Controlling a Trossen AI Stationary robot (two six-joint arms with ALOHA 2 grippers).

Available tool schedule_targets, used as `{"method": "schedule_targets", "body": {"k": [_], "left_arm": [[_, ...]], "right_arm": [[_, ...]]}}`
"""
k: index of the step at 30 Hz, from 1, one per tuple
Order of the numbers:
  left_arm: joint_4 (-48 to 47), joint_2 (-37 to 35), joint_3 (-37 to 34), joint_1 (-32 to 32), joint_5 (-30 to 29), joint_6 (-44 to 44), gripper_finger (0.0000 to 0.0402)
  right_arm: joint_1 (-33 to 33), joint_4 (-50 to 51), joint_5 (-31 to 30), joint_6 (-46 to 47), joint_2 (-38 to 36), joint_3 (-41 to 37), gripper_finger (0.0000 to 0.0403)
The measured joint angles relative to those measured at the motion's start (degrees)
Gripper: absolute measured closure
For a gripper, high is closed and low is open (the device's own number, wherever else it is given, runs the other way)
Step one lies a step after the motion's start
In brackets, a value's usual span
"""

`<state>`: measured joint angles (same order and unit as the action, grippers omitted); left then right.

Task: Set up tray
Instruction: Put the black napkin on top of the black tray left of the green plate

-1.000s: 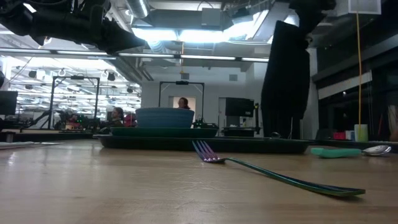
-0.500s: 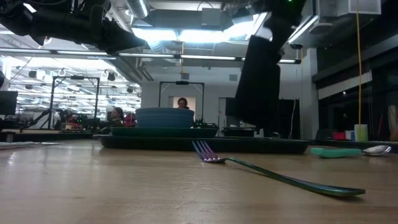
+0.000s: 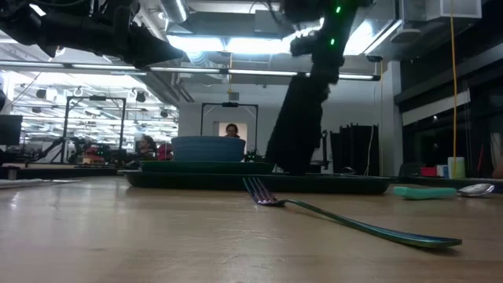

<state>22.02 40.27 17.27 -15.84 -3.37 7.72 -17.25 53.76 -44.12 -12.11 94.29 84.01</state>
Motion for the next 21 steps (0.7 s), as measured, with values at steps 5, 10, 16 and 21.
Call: {"method": "schedule_targets", "body": {"k": [5,10,16,21], "left_arm": [[0.0,0.0,0.0,0.0,0.0,0.0,0.0378],[0.0,0.0,0.0,0.0,0.0,-0.1,0.0382],[0.0,0.0,0.0,0.0,0.0,-2.5,0.0382],[0.0,0.0,0.0,0.0,0.0,-2.5,0.0382]], "right_arm": [[-1.5,2.0,-2.5,-2.0,5.5,0.0,0.0391],[-1.5,1.9,-5.6,-3.7,8.3,0.0,0.0391],[-1.5,2.1,-1.0,-3.1,7.9,0.0,0.0391],[-1.3,2.4,6.1,-2.9,7.8,0.0,0.0391]]}}
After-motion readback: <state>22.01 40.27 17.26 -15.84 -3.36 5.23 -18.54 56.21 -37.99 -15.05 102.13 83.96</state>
